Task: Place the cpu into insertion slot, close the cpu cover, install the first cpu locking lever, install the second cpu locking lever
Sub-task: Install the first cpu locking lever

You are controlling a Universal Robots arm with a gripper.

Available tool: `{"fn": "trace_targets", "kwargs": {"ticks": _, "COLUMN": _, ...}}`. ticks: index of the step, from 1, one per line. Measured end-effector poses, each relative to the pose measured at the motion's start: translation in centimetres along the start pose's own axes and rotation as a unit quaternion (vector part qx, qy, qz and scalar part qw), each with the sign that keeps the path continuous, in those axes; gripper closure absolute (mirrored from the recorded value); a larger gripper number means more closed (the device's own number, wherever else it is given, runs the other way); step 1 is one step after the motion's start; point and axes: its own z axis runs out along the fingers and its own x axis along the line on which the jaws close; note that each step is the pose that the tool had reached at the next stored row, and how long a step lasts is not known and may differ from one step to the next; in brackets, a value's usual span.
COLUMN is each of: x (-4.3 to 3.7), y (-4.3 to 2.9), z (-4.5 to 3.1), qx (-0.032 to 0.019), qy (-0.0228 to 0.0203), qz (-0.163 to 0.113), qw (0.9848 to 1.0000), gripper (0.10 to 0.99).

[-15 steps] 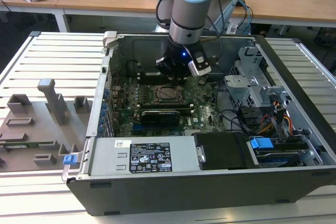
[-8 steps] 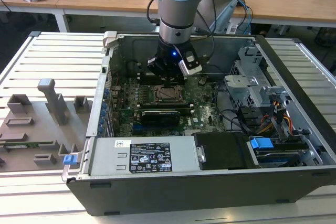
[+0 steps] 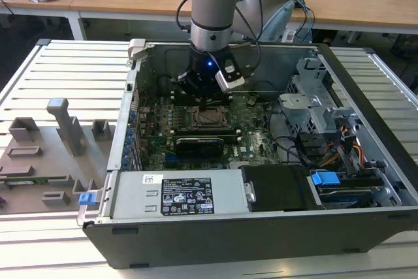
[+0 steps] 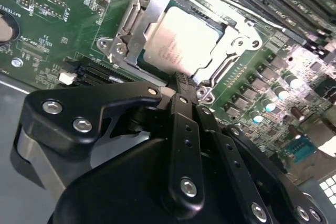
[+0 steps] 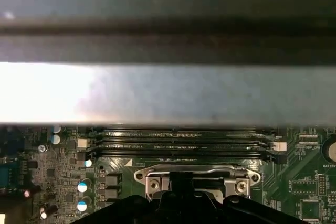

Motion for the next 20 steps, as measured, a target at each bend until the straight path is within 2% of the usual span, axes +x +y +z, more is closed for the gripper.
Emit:
{"fn": "trace_targets", "kwargs": {"ticks": 2, "x": 0.17, "y": 0.72, "z": -0.05, "qx": 0.0134, "qy": -0.0020, "qz": 0.000, "qw": 0.9999, "gripper": 0.980}}
{"fn": "trace_targets", "kwargs": {"ticks": 4, "x": 0.34, "y": 0.99, "z": -0.11, "qx": 0.0158, "qy": -0.0030, "qz": 0.000, "qw": 0.9999, "gripper": 0.980}}
{"fn": "trace_targets", "kwargs": {"ticks": 9, "x": 1.10, "y": 1.08, "z": -0.30, "qx": 0.0154, "qy": -0.0064, "qz": 0.000, "qw": 0.9999, "gripper": 0.980}}
{"fn": "trace_targets", "kwargs": {"ticks": 13, "x": 1.44, "y": 1.09, "z": -0.52, "qx": 0.0089, "qy": -0.0082, "qz": 0.000, "qw": 0.9999, "gripper": 0.980}}
{"fn": "trace_targets", "kwargs": {"ticks": 15, "x": 1.52, "y": 1.09, "z": -0.68, "qx": 0.0088, "qy": -0.0094, "qz": 0.000, "qw": 0.9999, "gripper": 0.980}}
{"fn": "trace_targets", "kwargs": {"ticks": 17, "x": 1.56, "y": 1.41, "z": -0.67, "qx": 0.0123, "qy": -0.0099, "qz": 0.000, "qw": 0.9999, "gripper": 0.980}}
{"fn": "trace_targets", "kwargs": {"ticks": 20, "x": 1.56, "y": 1.74, "z": -0.66, "qx": 0.0124, "qy": -0.0098, "qz": 0.000, "qw": 0.9999, "gripper": 0.980}}
